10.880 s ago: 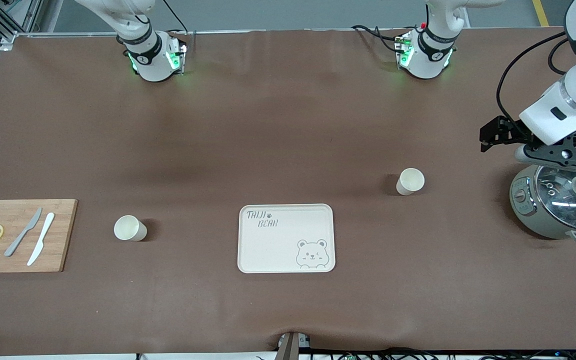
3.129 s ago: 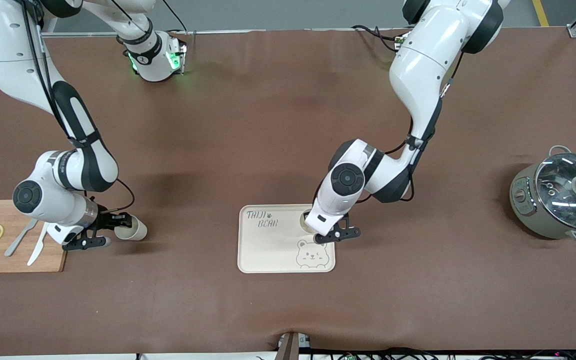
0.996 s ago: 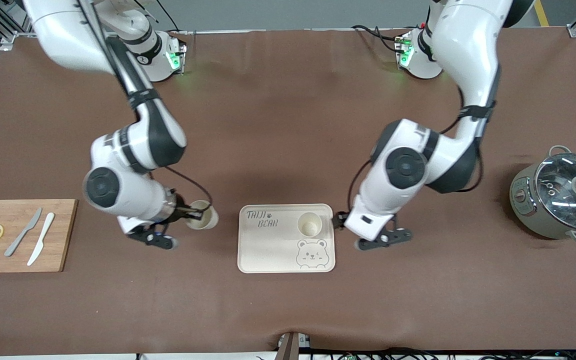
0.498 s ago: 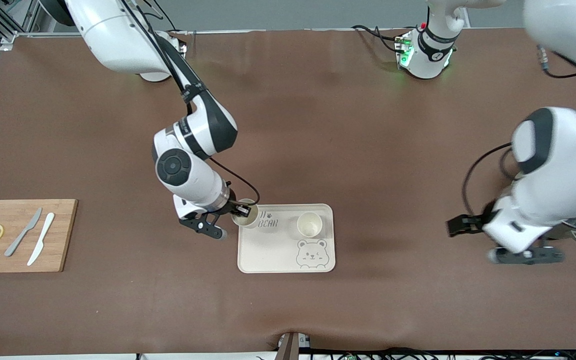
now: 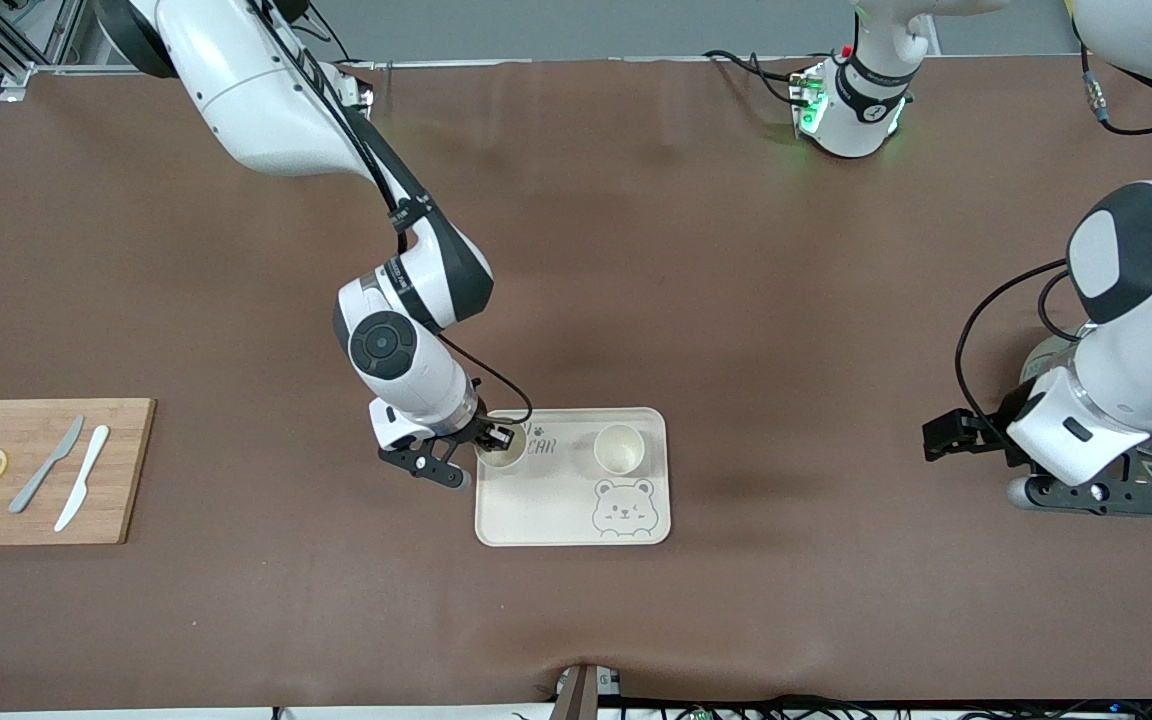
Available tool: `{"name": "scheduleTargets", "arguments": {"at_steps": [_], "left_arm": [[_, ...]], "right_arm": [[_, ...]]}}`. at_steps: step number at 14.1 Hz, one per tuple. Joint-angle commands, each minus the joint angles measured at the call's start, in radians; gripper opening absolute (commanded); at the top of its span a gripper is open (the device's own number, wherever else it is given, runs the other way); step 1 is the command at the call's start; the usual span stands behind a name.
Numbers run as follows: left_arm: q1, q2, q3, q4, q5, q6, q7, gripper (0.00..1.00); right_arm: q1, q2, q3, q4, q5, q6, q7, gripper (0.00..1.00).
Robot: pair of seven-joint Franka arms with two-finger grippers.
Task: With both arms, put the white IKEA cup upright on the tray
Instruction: 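Lower the cup onto the tray beside the other cup, open the right gripper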
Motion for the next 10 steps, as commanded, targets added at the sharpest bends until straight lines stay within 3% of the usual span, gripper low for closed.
{"name": "scheduleTargets", "arguments": {"at_steps": [1, 5, 10], "left_arm": [[0.001, -0.102, -0.006, -0.104, -0.001, -0.009, -0.007, 1.00], [0.013, -0.142, -0.005, -0.127, 0.005, -0.017, 0.010, 1.00], [0.108, -0.219, -0.003, -0.149, 0.005, -0.051, 0.082, 1.00]], "right_arm": [[0.014, 0.053, -0.008, 0.046, -0.019, 0.032, 0.031, 0.00], [0.019, 0.090, -0.008, 0.048, -0.040, 0.075, 0.030, 0.00], [0.023, 0.108, -0.008, 0.048, -0.055, 0.085, 0.030, 0.00]]}}
